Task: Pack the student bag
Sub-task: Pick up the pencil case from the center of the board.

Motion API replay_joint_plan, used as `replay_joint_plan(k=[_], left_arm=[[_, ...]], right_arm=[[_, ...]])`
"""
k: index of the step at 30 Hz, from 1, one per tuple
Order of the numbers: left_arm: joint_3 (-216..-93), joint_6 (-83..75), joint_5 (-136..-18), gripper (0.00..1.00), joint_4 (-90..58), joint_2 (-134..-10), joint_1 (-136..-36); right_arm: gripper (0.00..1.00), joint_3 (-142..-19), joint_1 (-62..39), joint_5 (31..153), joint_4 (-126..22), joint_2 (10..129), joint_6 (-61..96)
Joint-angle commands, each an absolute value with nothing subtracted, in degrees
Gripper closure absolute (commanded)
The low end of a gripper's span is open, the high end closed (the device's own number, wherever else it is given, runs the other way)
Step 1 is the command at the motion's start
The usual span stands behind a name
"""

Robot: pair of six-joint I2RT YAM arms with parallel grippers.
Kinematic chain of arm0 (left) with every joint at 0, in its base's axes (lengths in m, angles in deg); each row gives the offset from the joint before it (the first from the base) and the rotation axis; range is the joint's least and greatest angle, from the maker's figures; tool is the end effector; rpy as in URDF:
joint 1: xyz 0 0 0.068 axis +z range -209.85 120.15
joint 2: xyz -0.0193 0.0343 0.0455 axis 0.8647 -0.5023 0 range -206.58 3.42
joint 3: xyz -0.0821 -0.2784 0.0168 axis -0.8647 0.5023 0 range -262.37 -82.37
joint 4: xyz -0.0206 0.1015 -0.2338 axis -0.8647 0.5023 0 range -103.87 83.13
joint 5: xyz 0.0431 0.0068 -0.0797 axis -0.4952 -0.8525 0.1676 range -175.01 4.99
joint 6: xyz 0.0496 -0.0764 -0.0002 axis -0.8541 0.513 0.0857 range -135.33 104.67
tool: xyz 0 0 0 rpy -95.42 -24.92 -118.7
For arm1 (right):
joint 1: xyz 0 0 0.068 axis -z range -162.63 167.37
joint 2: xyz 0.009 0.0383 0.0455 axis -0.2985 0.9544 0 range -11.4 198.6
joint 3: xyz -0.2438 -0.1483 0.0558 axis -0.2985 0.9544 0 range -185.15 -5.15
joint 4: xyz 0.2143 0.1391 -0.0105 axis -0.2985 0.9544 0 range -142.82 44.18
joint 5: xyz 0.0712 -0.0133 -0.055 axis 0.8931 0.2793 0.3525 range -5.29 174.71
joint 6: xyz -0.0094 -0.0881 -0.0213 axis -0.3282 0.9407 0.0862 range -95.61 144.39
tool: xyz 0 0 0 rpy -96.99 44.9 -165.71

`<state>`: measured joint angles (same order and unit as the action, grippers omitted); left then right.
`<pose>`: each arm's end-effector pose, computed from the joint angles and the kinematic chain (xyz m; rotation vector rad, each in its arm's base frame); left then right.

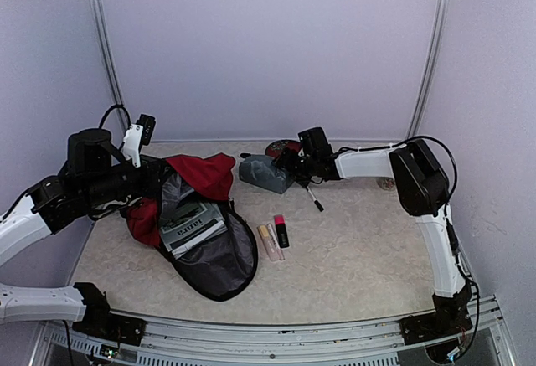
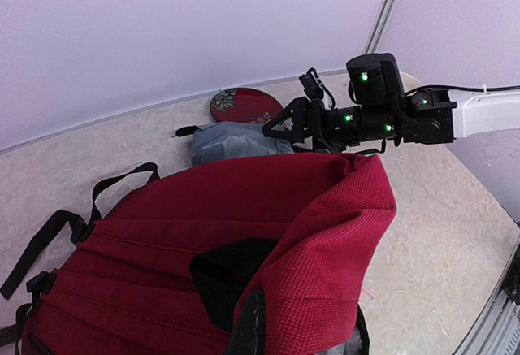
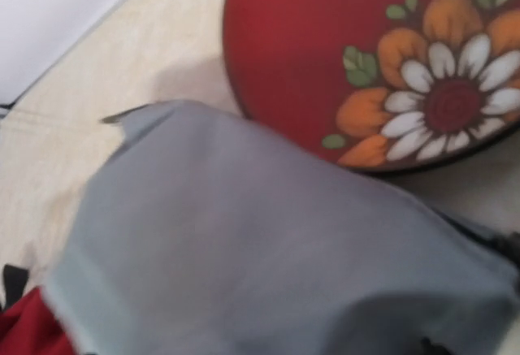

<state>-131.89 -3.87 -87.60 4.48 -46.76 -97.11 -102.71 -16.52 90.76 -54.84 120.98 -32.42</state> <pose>0.1817 -0.1336 0.3371 0.4021 1.8957 -0.5304 0.4694 0.3256 0.1511 0.3962 2.2906 0.9877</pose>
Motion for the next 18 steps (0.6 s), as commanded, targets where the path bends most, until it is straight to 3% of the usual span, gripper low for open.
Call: replay_joint_plan(k=[1,4,5,10,11,18], left_arm=[[-131.23,-5.28,-87.11,1.00,2.06,-46.77,-96.36],[-131.28,-5.36,-87.04,1.00,2.08,-46.69,-96.38],[-131.32,-5.45,-87.03,1.00,2.17,-46.58,-96.34],[-131.31,-5.63,-87.30,1.00,2.37,-46.24,-96.32],[-131.32,-5.58,-87.25,1.00,2.34,-46.17,-96.32],[-131.32,-5.39,-86.73,1.00,2.08,-46.07,-96.24]], right_arm=[[0.06,-106.76,-16.65,90.76,-50.94,126.31,-36.36],[0.10,-107.51,-16.65,91.18,-50.75,128.47,-37.04],[0.16,-107.45,-16.65,91.81,-51.01,128.93,-36.93],[0.95,-101.04,-16.65,98.05,-59.09,126.92,-36.81],[1.00,-99.65,-16.65,98.37,-59.93,125.71,-36.55],[1.00,-92.06,-17.43,100.05,-63.16,111.82,-29.77]])
